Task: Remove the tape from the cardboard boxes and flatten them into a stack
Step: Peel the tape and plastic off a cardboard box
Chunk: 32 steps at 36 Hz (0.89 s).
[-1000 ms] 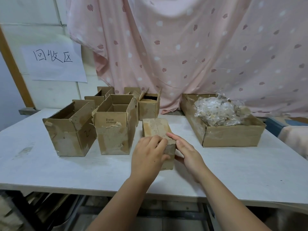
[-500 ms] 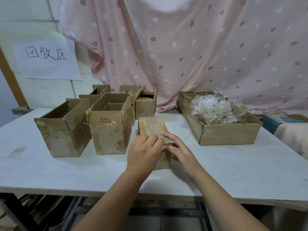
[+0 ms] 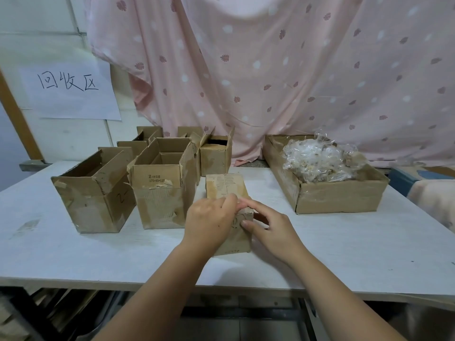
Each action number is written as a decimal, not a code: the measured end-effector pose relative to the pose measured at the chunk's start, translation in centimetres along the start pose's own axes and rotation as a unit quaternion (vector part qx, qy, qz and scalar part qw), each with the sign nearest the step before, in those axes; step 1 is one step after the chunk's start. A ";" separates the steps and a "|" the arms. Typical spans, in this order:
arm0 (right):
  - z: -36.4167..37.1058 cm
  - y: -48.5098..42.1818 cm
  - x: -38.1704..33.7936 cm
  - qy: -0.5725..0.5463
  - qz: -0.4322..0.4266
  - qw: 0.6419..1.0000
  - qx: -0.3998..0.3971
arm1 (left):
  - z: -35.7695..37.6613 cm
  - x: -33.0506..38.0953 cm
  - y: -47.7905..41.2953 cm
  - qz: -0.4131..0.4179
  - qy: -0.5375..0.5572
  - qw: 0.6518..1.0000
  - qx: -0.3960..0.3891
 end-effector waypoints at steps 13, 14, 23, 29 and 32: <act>-0.8 0.7 -1.6 0.218 -0.060 0.973 0.041 | -0.4 -0.4 2.0 -0.067 0.145 0.979 -0.127; -0.9 1.0 -1.8 0.221 -0.078 0.970 0.068 | -0.3 -0.3 2.1 -0.066 0.140 0.980 -0.129; -0.4 1.8 -0.7 0.214 -0.048 0.967 0.129 | 0.6 -0.2 2.5 -0.132 0.226 0.956 -0.134; -0.6 1.2 -1.5 0.188 -0.097 0.972 0.099 | 0.5 -0.2 2.4 -0.140 0.244 0.949 -0.146; -0.9 0.8 -2.0 0.232 -0.128 0.963 0.044 | 0.5 -0.1 2.4 -0.148 0.233 0.950 -0.146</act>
Point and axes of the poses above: each hand's wrist, its own y-axis away from the middle knuckle, its own z-axis out of the palm, x = y × z, the point moved 7 cm from there along -y, towards the middle knuckle, and after that the axes turned 3 degrees about x, right-handed, at the moved point
